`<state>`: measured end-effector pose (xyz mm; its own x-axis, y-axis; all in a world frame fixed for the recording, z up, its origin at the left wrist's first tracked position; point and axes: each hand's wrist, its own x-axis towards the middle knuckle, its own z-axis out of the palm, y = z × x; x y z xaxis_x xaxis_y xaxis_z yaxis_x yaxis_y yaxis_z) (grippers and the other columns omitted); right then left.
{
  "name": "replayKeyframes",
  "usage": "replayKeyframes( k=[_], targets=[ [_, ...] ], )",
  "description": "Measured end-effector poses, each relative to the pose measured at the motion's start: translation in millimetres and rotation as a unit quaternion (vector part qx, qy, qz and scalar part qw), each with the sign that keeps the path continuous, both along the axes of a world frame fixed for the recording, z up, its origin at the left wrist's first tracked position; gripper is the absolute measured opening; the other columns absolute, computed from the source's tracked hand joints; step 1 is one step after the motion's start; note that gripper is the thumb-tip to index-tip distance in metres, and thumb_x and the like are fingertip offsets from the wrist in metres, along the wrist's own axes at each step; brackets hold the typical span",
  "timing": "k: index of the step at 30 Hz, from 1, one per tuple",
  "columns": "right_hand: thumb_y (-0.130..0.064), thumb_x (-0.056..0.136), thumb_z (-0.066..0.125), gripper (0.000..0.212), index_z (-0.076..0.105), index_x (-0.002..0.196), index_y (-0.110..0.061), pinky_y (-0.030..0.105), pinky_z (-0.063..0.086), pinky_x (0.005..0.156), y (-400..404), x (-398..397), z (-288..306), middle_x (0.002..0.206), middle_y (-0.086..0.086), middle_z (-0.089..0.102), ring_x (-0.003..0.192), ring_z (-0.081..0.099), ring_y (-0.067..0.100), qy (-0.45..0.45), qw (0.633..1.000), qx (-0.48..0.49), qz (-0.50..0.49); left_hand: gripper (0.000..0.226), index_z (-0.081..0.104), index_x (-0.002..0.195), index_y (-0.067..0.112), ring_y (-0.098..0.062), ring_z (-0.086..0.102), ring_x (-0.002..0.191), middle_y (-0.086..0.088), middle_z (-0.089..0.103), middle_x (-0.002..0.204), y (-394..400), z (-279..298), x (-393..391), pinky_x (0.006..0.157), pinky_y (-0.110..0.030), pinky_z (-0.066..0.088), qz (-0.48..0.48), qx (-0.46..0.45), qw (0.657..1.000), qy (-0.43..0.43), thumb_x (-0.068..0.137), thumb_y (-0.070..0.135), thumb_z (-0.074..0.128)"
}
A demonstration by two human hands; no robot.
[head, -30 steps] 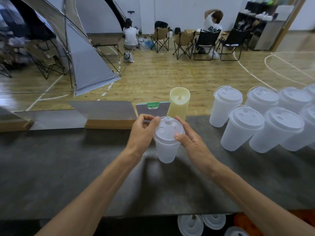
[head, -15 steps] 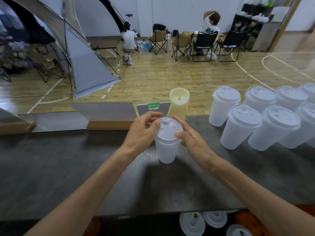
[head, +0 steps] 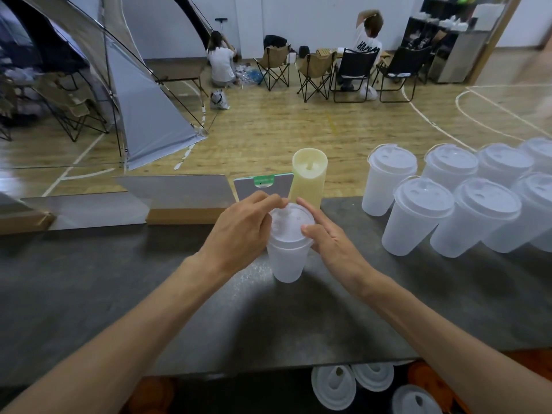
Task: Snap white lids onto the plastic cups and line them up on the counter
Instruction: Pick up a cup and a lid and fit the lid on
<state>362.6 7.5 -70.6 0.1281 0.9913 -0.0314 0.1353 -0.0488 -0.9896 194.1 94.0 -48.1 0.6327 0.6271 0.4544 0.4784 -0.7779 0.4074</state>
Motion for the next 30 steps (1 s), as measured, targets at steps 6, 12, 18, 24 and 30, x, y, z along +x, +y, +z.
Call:
replayKeyframes(
  k=[6,12,18,24,30],
  targets=[
    [-0.024,0.106,0.044,0.045,0.039,0.147,-0.041,0.04,0.035,0.119,-1,-1,5,0.141,-0.019,0.05,0.134,0.047,0.007,-0.009,1.0,-0.003,-0.002,0.038,0.051,0.143,0.024,-0.006,0.064,0.104,0.003,0.068,0.121,-14,-5,-9,0.088,-0.015,0.049,0.008,-0.131,0.989,-0.066,0.107,0.022,0.04],
    [-0.021,0.106,0.045,0.041,0.041,0.137,-0.048,0.037,0.036,0.118,-2,2,6,0.129,-0.034,0.053,0.127,0.049,-0.007,-0.009,1.0,-0.007,0.004,0.032,0.056,0.135,0.025,0.011,0.059,0.109,0.021,0.064,0.12,-27,-20,-21,0.084,-0.003,0.043,0.021,-0.25,0.956,-0.15,0.104,0.029,0.05],
    [-0.02,0.105,0.045,0.046,0.042,0.143,-0.044,0.04,0.038,0.118,-1,1,7,0.128,-0.033,0.055,0.128,0.051,-0.003,-0.017,1.0,-0.009,-0.004,0.022,0.072,0.114,0.019,-0.002,0.066,0.099,0.013,0.074,0.105,-4,-6,-7,0.084,-0.017,0.05,0.062,-0.293,0.94,-0.163,0.102,0.024,0.055],
    [-0.02,0.105,0.046,0.046,0.042,0.147,-0.04,0.042,0.038,0.118,-4,2,9,0.133,-0.025,0.057,0.13,0.052,0.002,-0.015,1.0,-0.011,-0.01,0.02,0.07,0.115,0.026,-0.004,0.069,0.094,0.006,0.075,0.101,-4,-5,3,0.078,-0.013,0.051,0.029,-0.332,0.925,-0.184,0.101,0.022,0.057],
    [-0.021,0.105,0.045,0.045,0.042,0.146,-0.039,0.044,0.039,0.117,-6,2,10,0.131,-0.026,0.056,0.13,0.052,0.005,-0.025,1.0,-0.01,-0.009,0.007,0.074,0.087,0.024,-0.003,0.068,0.077,0.002,0.075,0.084,2,9,17,0.066,-0.013,0.049,0.053,-0.385,0.901,-0.195,0.092,0.026,0.07]
  ],
)
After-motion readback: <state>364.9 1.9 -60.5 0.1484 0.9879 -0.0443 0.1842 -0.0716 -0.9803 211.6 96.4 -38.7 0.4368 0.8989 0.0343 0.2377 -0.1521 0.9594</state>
